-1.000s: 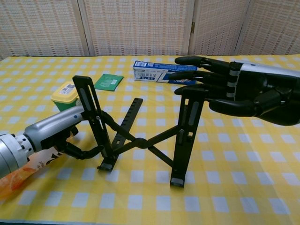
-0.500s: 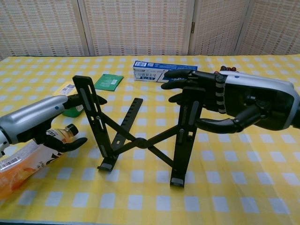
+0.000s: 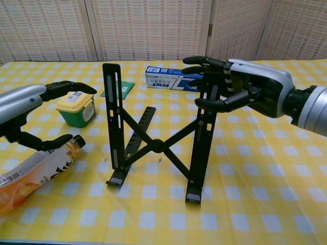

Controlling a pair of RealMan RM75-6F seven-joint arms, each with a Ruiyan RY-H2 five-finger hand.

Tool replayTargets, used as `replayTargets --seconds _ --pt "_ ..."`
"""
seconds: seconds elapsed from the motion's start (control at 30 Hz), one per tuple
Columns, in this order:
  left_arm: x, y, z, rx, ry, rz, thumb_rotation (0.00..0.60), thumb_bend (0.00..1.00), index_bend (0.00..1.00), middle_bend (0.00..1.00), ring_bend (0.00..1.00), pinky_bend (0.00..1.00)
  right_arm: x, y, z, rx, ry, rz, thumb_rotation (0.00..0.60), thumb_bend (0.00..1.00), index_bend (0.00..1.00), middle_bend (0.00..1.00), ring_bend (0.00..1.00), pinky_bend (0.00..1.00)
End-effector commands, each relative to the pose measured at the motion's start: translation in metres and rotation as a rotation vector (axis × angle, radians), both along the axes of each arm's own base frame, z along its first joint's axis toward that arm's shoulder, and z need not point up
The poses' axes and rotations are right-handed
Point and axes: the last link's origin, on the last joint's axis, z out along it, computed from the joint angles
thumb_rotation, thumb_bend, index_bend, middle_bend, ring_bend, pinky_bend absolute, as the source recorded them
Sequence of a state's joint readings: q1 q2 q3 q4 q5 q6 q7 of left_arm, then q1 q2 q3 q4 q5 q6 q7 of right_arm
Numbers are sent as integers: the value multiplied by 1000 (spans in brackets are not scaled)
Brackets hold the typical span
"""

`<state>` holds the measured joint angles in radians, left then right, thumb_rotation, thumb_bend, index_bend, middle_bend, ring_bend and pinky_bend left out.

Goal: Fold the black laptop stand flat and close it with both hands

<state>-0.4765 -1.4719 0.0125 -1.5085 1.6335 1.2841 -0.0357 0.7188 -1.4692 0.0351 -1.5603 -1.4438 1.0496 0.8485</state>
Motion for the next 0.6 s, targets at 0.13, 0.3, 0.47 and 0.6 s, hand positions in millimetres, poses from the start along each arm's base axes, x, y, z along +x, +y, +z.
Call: replayTargets --seconds 0.13,0.3,0.47,0.6 --pt "4 1 4 13 -1 -25 600 424 151 132 0 0 -14 -26 11 -104 -48 -149 600 410 0 21 45 0" --pt "8 7 11 37 23 -63 600 421 154 132 0 0 -35 -44 35 -222 -89 -252 600 409 0 0 0 0" --pt "14 22 21 57 81 -101 600 414 160 132 0 0 -51 -44 57 -331 -29 -229 600 409 0 0 0 0" --pt "21 42 22 50 144 -132 600 403 176 132 0 0 -49 -29 69 -420 104 -55 600 409 0 67 71 0"
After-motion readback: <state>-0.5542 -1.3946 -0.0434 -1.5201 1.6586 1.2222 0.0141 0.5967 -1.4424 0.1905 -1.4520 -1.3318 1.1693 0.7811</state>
